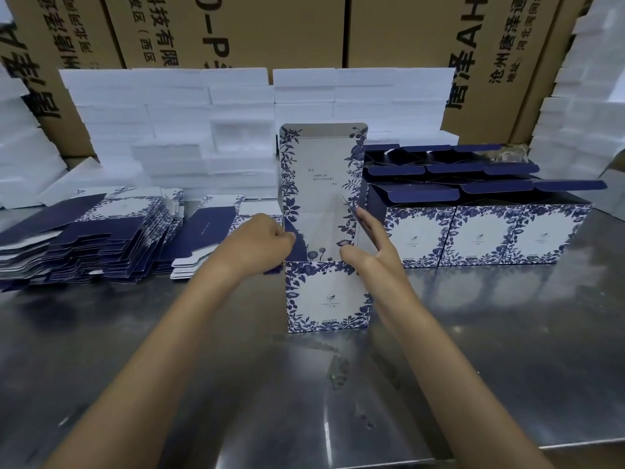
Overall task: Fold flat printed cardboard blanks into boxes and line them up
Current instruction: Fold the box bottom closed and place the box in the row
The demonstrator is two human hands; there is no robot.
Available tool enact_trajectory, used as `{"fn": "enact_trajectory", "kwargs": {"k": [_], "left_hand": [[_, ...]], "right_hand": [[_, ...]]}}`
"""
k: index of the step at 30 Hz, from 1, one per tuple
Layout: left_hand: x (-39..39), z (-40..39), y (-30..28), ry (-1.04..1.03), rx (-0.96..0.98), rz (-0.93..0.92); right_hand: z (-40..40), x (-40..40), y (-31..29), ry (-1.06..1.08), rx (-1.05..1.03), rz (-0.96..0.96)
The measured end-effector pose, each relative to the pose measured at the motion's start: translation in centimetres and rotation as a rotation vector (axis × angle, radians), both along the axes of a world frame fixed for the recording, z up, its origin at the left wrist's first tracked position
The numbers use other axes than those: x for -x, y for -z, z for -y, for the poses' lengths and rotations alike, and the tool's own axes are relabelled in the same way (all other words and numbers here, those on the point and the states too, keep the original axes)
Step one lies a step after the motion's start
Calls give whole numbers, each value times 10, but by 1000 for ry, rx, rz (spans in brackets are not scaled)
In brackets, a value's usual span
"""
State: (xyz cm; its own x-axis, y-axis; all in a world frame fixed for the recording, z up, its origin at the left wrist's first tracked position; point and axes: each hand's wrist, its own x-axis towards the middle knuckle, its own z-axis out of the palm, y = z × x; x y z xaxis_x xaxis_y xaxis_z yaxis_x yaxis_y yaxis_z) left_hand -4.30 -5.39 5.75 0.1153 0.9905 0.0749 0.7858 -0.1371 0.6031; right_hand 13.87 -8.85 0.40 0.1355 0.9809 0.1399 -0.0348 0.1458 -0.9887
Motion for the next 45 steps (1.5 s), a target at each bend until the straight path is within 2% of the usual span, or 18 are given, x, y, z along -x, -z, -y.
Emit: {"fn": "enact_trajectory", "kwargs": {"k": [8,10,14,18,20,22,24,26,30,32,34,36,45], "left_hand": [[1,-10,0,3,-25,-34],[1,-13,-3,-23,0,-22],[-5,-16,1,-109,-74,21],[-6,-19,5,-136,-97,30],[-4,-19,5,-168,-180,-6],[-6,-16,6,-171,-253,69],[-13,-14,6,-97,-168,256],[-21,-14,7,-41,-50,337],[-22,-16,11,-36,-53,173],[-21,-15,12,-35,-36,147],[-21,-15,12,-33,-31,127],[-23,-15,12,-27,-44,95],[-22,-16,12,3,-43,42]], "right_hand": [[0,0,-1,-15,4,4],[1,-1,-1,-34,15,1],[1,-1,-3,-59,21,2],[5,-10,-5,-131,39,106],[6,-19,-9,-234,66,176],[2,-27,-15,-304,118,230],[-4,-30,-18,-326,140,271],[-5,-26,-18,-315,111,328],[-8,-28,-25,-197,109,324],[-8,-32,-35,-98,136,456],[-9,-33,-37,-132,153,555],[-9,-30,-36,-187,141,547],[-24,-27,-35,-171,151,576]]}}
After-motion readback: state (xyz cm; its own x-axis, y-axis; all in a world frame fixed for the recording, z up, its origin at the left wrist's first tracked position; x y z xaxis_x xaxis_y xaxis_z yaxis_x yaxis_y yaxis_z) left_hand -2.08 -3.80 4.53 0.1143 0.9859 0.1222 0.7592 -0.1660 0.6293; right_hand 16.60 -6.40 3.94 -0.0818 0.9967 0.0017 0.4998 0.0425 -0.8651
